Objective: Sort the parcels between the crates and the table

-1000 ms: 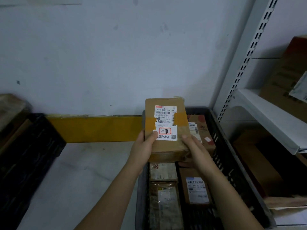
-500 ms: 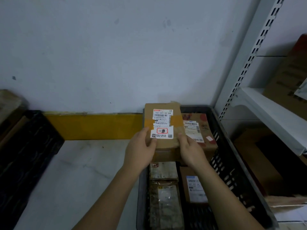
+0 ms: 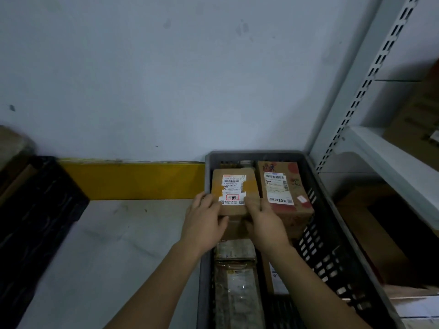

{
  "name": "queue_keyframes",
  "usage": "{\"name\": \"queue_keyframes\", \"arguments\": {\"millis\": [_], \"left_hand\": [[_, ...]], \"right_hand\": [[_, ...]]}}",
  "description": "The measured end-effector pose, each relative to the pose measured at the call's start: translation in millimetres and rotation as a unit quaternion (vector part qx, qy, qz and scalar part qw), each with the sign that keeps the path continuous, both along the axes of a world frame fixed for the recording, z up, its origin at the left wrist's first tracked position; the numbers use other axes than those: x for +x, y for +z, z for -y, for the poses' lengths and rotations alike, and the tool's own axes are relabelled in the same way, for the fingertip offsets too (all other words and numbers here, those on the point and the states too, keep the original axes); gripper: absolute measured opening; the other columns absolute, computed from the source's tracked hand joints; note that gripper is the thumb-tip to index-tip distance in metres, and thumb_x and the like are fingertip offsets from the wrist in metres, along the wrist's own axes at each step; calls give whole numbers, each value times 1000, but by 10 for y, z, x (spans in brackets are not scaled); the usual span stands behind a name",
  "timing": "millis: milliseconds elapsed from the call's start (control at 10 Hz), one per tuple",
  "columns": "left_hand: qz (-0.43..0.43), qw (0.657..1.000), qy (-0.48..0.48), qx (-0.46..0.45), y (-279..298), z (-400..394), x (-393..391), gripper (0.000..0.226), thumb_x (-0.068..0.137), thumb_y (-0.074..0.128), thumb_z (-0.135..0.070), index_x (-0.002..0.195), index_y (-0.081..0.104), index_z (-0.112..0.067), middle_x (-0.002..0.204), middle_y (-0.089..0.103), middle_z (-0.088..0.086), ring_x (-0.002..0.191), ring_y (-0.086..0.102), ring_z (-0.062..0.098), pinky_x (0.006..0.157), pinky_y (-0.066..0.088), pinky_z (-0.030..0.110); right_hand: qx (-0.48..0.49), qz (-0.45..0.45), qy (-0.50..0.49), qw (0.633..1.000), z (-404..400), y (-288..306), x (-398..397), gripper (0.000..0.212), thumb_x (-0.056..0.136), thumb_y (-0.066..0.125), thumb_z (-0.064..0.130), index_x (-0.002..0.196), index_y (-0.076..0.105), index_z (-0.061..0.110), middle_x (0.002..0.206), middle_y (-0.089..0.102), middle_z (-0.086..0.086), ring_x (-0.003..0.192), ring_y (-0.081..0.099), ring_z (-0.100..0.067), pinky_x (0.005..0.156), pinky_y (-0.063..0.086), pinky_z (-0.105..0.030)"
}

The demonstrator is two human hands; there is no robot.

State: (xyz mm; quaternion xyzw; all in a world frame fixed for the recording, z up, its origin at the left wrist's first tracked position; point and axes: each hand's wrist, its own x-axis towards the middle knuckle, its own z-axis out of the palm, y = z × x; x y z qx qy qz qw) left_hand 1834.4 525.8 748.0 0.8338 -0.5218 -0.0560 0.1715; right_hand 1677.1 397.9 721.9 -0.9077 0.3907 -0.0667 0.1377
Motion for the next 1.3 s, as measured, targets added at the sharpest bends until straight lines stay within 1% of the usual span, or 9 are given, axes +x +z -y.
{"name": "queue_keyframes", "arguments": {"millis": [100, 300, 400, 600, 700, 800, 1000, 1200, 1300], "left_hand": [[-10, 1000, -8, 6, -61, -23, 9, 54, 103, 55, -50, 149, 57, -21, 162, 43, -2, 158, 17, 23, 125, 34, 45], [-29, 999, -7, -20, -95, -84, 27, 55, 105, 52, -48, 156, 51, -26, 167, 36, -4, 160, 14, 22, 129, 27, 43], [-52, 998, -12, -35, -99, -120, 40, 54, 106, 53, -46, 156, 50, -27, 165, 38, -6, 159, 19, 23, 128, 30, 46], [-85, 994, -15, -72, -68, -184, 61, 52, 105, 57, -40, 155, 51, -26, 160, 41, -6, 151, 30, 16, 124, 35, 38], [-76, 995, -2, -65, -40, -199, 76, 51, 105, 58, -41, 153, 51, -25, 160, 41, -3, 149, 32, 16, 122, 33, 34], [-44, 998, 14, -50, -1, -211, 61, 59, 104, 55, -47, 157, 44, -25, 164, 37, -1, 153, 30, 20, 124, 32, 40], [-5, 998, 49, 33, 48, -293, 80, 76, 105, 42, -64, 167, 24, -25, 177, 16, 5, 164, 7, 27, 132, 13, 50], [17, 997, 61, 47, 126, -359, 82, 79, 104, 38, -69, 168, 23, -25, 177, 16, 7, 164, 6, 29, 132, 11, 53], [28, 997, 64, 45, 209, -355, 66, 81, 103, 37, -70, 168, 21, -25, 178, 15, 6, 165, 5, 29, 132, 10, 54]], "right_hand": [[-21, -61, -8, 998, -34, -77, 106, 74, 99, 61, 12, 162, 28, 32, 159, 35, -17, 105, 68, -37, 81, 61, -45], [-85, -159, -34, 983, -131, -129, 212, 75, 102, 61, 13, 168, 27, 28, 168, 25, -20, 94, 73, -28, 73, 59, -39], [-71, -142, -49, 986, -83, -161, 260, 72, 100, 61, 9, 164, 31, 24, 163, 32, -20, 90, 74, -27, 69, 55, -38], [-28, -122, -55, 991, -6, -329, 136, 66, 101, 55, 7, 161, 34, 26, 135, 55, -12, 97, 72, -32, 75, 63, -42], [-51, -160, -44, 985, -2, -260, 196, 55, 101, 57, 6, 153, 47, 19, 142, 51, -15, 97, 72, -30, 75, 60, -42], [-83, -195, -32, 977, -37, -231, 232, 50, 101, 61, 6, 150, 53, 13, 171, 23, -21, 103, 72, -28, 76, 59, -40], [-91, -216, -10, 972, 105, -307, 198, 69, 98, 58, 4, 163, 37, 13, 169, 28, -15, 100, 74, -30, 78, 61, -43], [-49, -188, 1, 981, 74, -242, 80, 86, 100, 57, 10, 172, 12, 19, 181, 3, -10, 119, 68, -36, 88, 62, -47], [-61, -127, -11, 990, 30, -82, 8, 82, 99, 62, 20, 170, 20, 19, 181, 11, -5, 127, 66, -31, 88, 63, -44]]}}
